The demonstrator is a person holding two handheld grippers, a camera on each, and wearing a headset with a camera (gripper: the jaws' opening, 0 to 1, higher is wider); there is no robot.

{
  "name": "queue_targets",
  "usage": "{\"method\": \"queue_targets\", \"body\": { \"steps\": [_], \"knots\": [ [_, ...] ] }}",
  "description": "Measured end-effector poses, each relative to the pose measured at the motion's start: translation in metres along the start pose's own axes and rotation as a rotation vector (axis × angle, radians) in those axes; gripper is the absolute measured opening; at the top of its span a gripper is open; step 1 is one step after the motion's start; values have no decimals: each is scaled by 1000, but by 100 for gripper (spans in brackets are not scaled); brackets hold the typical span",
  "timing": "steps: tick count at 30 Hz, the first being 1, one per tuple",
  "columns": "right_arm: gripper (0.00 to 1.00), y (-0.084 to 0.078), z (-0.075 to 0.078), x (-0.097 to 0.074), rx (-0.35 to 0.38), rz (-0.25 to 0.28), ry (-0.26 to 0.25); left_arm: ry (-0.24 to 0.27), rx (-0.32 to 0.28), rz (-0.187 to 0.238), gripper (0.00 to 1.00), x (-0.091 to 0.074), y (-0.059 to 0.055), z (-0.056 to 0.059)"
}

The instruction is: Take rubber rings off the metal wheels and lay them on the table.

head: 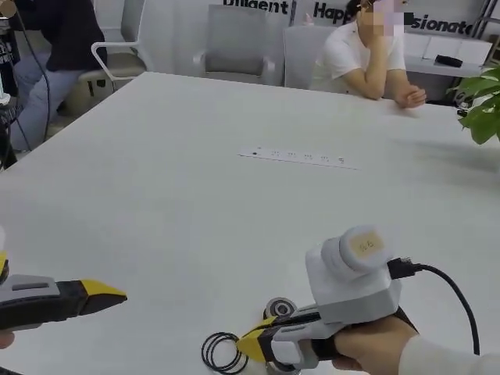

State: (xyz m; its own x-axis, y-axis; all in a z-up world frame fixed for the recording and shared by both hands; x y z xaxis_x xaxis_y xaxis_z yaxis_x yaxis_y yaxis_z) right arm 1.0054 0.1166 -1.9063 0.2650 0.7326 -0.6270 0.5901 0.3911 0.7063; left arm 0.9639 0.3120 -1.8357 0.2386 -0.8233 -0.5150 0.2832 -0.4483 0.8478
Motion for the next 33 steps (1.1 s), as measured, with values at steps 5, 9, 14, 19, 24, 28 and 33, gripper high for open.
{"method": "queue_targets", "body": {
  "steps": [5,9,14,19,24,28,33],
  "knots": [
    [0,2,4,-1,-11,12,-25,3,-1,1,74,0,0,0],
    [0,2,5,-3,0,19,-26,5,0,-3,74,0,-1,0],
    [0,6,6,-6,10,40,-28,8,1,-4,74,0,-1,-1],
    [1,9,8,-10,31,62,-22,9,3,-8,74,0,-1,-1],
    [1,13,10,-17,20,82,-29,10,2,-9,73,0,-1,-1],
    [2,16,14,-24,22,112,-43,8,5,-9,73,0,0,0],
    [2,19,23,-34,54,154,-74,16,31,21,73,-3,6,-1]
  ]
}}
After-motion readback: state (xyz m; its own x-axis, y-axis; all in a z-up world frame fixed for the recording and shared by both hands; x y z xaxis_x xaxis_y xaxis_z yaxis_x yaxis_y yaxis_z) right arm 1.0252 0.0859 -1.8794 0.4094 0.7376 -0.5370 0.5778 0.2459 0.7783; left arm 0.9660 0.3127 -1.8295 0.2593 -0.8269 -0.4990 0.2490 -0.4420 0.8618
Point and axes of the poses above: the centre of the closed fingertips' face, and the gripper's own axes: x roughly forward along the fingers, z roughly to its right, y roughly out of its top, the point moved 7 cm from there along -x, roughly backward along the fingers, and after that the axes turned 2 degrees about -x, right-handed, at the moved point
